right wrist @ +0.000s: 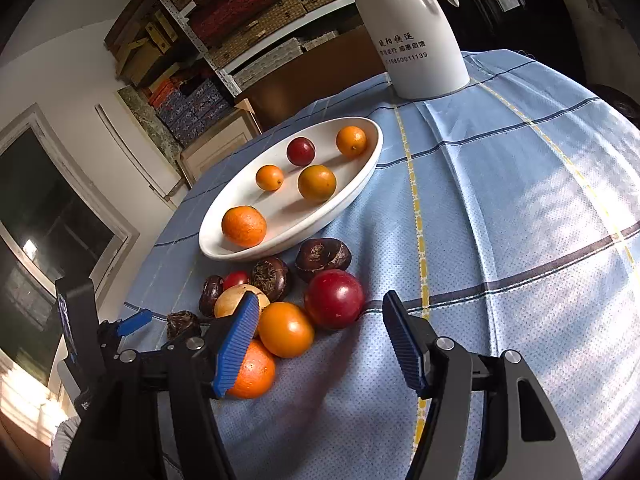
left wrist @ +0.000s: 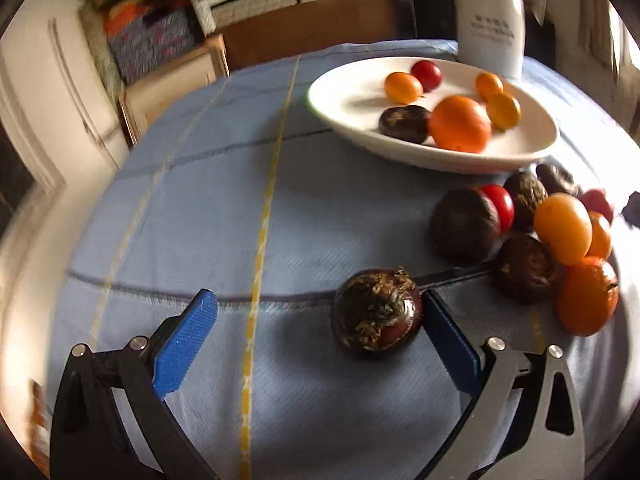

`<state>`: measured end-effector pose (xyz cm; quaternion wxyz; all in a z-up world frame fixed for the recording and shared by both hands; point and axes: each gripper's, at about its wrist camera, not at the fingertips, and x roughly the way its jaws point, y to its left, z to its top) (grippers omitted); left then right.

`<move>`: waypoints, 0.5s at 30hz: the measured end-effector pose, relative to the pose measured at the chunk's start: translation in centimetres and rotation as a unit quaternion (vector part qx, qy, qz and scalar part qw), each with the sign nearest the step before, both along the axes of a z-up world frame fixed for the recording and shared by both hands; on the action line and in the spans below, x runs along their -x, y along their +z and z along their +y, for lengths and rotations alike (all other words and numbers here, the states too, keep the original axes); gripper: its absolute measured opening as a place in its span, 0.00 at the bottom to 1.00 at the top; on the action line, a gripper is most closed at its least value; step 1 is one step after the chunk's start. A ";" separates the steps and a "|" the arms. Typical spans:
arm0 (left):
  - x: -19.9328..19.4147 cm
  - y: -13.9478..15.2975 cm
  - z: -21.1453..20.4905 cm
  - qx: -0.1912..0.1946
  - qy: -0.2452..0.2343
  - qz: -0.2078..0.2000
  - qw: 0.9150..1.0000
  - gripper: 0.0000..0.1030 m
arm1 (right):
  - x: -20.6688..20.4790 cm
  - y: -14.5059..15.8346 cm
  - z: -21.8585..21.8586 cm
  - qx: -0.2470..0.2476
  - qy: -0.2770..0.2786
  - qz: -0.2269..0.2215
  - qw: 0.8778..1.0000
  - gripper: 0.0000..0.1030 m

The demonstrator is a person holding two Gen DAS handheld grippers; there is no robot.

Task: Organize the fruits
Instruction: 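Grasp a dark passion fruit with the left tool while the right tool grasps a tangerine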

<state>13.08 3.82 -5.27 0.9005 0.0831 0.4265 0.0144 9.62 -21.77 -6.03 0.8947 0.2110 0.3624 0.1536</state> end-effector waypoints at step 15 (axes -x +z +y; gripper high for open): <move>0.0 -0.3 0.0 0.055 -0.025 0.015 0.998 0.96 | 2.8 0.6 5.3 0.059 0.132 -0.027 0.989 0.59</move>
